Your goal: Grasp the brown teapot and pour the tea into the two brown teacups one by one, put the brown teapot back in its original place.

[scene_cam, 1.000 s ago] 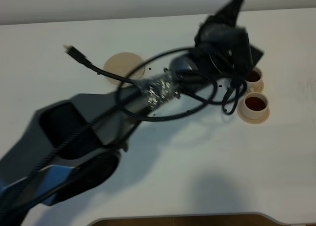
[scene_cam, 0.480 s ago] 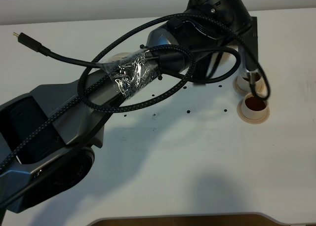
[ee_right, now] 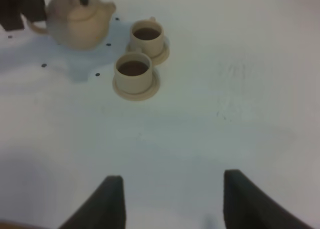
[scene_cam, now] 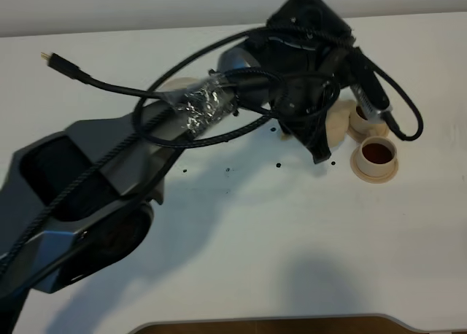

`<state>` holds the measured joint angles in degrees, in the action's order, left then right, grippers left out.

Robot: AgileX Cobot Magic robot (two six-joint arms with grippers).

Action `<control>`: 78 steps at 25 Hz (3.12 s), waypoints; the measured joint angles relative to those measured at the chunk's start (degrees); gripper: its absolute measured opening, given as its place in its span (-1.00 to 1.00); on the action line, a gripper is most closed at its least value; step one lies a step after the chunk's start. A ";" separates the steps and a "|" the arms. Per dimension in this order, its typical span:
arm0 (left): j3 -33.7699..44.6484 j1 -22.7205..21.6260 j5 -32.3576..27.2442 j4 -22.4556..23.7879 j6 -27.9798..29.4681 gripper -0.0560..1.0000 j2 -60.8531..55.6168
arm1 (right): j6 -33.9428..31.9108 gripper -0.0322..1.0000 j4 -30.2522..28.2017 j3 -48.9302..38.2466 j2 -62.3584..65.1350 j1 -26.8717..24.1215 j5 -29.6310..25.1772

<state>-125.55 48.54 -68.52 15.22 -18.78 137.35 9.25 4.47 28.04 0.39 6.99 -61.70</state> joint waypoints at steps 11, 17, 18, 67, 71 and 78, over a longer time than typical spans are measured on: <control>0.00 -4.96 -0.10 -0.71 8.20 -0.66 -3.61 | 0.00 -0.09 0.00 0.00 0.00 0.00 0.00; 0.00 -10.79 -0.10 -1.53 18.18 -0.66 -3.75 | 0.00 -0.09 0.00 0.00 0.00 0.00 0.00; 0.00 -11.55 -0.10 -1.65 18.78 -0.66 -3.75 | 0.00 -0.09 0.00 0.00 0.00 0.00 0.00; 8.62 -25.53 -0.06 -5.67 24.78 -0.66 -1.77 | 0.00 -0.09 0.00 0.00 0.00 0.00 0.00; 8.62 -25.53 -0.06 -5.47 24.74 -0.66 -1.77 | 0.00 -0.09 0.00 0.00 0.00 0.00 0.00; 8.62 -25.53 -0.06 -4.98 24.54 -0.46 -1.77 | -0.03 -0.09 0.00 0.00 0.00 0.00 0.00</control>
<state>-116.93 23.01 -68.57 10.24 5.76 135.58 9.22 4.47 28.04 0.39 6.99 -61.70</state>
